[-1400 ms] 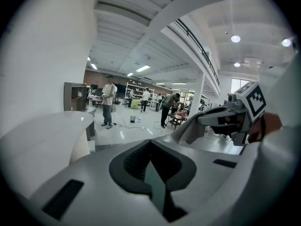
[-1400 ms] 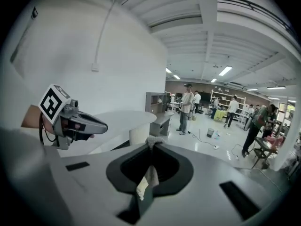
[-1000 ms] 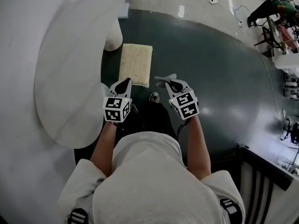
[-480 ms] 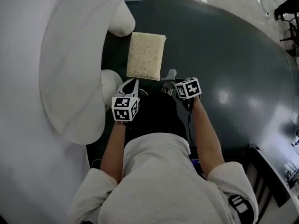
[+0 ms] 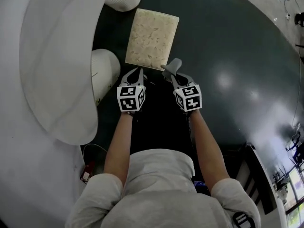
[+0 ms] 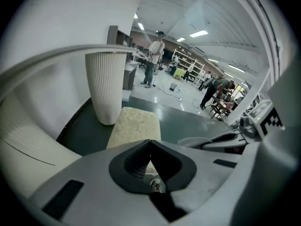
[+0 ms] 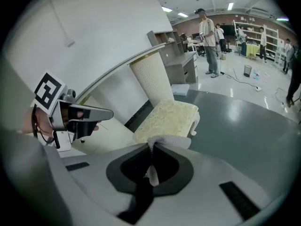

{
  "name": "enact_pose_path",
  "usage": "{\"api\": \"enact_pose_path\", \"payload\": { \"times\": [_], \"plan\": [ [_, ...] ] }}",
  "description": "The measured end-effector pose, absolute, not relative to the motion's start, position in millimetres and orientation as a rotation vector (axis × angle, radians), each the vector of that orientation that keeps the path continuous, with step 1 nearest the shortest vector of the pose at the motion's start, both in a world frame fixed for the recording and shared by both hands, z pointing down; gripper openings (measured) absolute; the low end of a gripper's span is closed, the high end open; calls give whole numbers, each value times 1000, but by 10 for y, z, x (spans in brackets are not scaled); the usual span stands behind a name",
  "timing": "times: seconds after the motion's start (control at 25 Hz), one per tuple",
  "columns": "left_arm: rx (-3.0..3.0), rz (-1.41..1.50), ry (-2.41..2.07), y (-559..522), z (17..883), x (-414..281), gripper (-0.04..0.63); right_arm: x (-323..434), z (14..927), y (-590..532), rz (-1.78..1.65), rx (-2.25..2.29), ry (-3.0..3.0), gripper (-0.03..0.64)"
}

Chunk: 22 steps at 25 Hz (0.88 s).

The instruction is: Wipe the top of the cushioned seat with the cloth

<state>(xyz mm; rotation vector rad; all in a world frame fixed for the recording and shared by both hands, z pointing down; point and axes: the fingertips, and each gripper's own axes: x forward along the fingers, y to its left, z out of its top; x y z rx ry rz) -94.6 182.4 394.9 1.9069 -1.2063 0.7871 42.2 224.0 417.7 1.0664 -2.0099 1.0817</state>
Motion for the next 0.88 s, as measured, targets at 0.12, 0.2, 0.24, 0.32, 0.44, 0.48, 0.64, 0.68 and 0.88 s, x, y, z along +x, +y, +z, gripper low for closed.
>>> {"api": "enact_pose_path", "payload": {
  "times": [0.12,0.2,0.24,0.32,0.44,0.48,0.64,0.68,0.88],
  "plan": [
    [1881,804,-1201,1928,4307,-1004,15,275,4340,2218,1050,1040,-2012,14],
    [1867,804,-1194,1955,4517,-1061,15,128,4434,2137,1007,995,-2043,14],
    [1858,802,-1197,1950,4611,-1108,15,43,4487,2078,979,969,-2063,14],
    [1846,811,-1214,1949,4752,-1216,15,-115,4585,1973,938,931,-2097,14],
    [1834,839,-1257,1969,4875,-1383,14,-339,4667,1843,911,900,-2146,14],
    [1821,843,-1271,1981,4913,-1444,15,-424,4692,1801,897,889,-2163,14],
    [1732,806,-1330,2009,5076,-1734,15,-855,4819,1586,845,833,-2229,14],
    [1712,800,-1347,2021,5105,-1808,15,-975,4833,1538,851,827,-2248,14],
    [1686,801,-1384,2019,5181,-2073,15,-1529,4902,1446,901,777,-2348,14]
  ]
}}
